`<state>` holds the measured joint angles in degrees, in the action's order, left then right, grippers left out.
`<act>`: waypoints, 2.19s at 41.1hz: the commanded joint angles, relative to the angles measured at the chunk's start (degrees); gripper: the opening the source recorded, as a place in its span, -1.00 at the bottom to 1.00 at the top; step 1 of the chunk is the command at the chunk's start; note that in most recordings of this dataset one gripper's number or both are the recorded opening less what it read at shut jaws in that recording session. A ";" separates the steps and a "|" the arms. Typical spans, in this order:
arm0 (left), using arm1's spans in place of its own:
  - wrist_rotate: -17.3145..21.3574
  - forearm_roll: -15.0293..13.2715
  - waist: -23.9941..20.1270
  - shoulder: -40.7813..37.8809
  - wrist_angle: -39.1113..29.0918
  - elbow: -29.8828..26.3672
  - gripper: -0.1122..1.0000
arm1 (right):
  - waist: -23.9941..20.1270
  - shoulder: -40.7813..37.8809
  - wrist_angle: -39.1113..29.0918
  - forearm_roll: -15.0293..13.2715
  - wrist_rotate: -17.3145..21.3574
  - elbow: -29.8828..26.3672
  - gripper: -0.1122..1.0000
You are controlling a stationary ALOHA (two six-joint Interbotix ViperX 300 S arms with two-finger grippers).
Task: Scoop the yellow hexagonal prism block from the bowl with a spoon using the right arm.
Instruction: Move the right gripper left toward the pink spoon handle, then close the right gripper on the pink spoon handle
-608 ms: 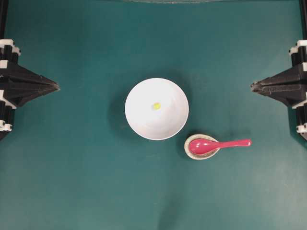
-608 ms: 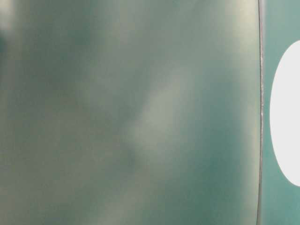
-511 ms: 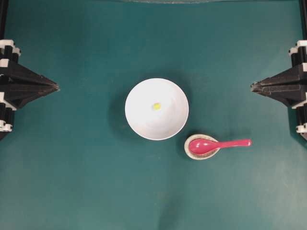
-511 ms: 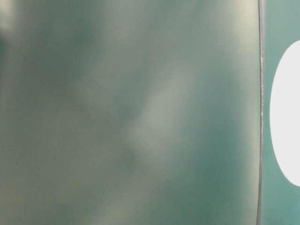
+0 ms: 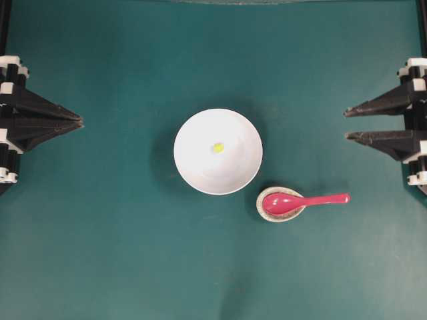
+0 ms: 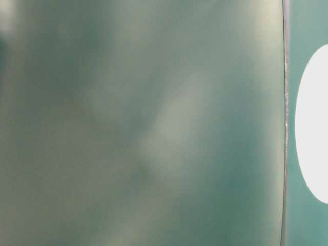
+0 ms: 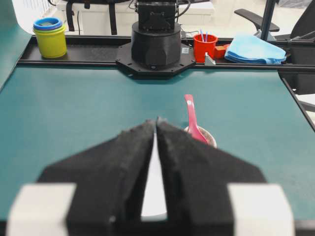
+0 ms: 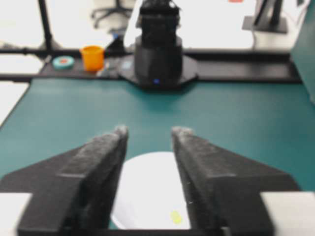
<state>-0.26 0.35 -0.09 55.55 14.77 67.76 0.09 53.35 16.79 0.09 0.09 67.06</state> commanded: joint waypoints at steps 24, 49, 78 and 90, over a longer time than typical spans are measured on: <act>-0.09 0.09 -0.09 -0.70 0.18 -1.67 -0.59 | -2.02 -8.35 6.06 1.49 0.53 0.88 0.21; -0.09 0.18 -0.09 -0.97 0.18 -1.49 -0.59 | -10.20 -29.36 29.71 9.67 0.53 7.29 0.21; 0.18 0.18 -0.09 -0.97 0.44 -1.58 -0.59 | -20.13 -47.20 40.61 16.70 1.49 9.05 0.21; 0.35 0.26 -0.09 -0.97 1.14 -1.58 -0.59 | -22.24 -53.44 45.26 16.70 4.31 10.55 0.21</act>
<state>0.00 0.44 -0.09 55.11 15.12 67.76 -21.27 0.44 60.73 16.61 4.22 77.87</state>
